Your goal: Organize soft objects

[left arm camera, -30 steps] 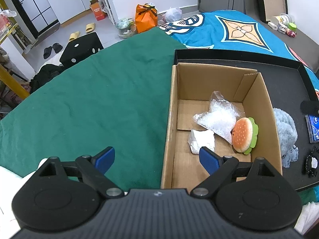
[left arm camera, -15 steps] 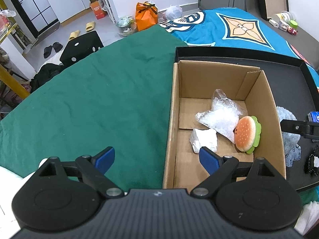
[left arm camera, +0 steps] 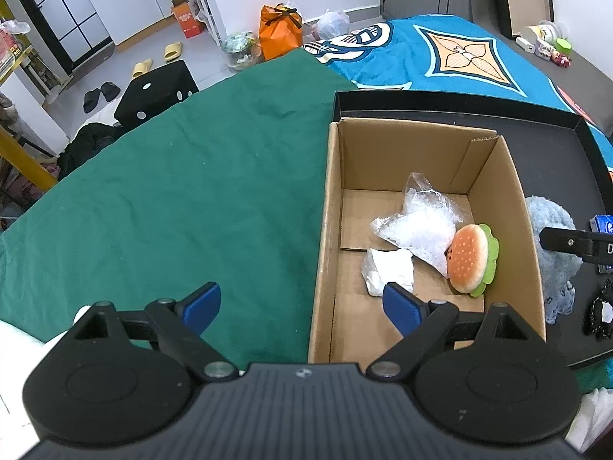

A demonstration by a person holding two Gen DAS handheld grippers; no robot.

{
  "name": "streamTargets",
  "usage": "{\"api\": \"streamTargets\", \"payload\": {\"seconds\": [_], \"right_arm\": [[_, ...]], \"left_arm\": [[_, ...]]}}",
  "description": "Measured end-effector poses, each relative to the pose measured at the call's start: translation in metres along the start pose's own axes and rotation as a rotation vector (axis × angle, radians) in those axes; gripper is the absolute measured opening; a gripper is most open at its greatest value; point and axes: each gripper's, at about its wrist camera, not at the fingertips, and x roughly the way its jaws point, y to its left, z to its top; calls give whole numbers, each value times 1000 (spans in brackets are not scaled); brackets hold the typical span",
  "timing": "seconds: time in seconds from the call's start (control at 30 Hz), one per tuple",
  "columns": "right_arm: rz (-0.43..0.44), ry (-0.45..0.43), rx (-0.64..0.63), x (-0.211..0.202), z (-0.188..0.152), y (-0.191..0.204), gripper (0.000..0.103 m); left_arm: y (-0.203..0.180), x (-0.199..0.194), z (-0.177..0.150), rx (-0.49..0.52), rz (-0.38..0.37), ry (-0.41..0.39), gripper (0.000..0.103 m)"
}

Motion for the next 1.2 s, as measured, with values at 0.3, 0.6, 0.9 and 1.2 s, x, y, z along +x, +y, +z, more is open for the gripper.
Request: {"api": "streamTargets", "payload": {"seconds": [0.3,0.6,0.9,1.2], "right_arm": [[12,-72,-9,-28,11,6,49],[37,-140,-50,-56,29,24,49],[95,-161,-85,-63,38,47,49],[138,-113,-131,-48,33,77,49]], "left_arm": [[1,-3,-2,-2,-4,-3,91],[3,-10,-3,-7,-7,-16,91],[8,-15,-5,-10,-19,-26,91],[15,-12,-9,-25,-49,-31,90]]}}
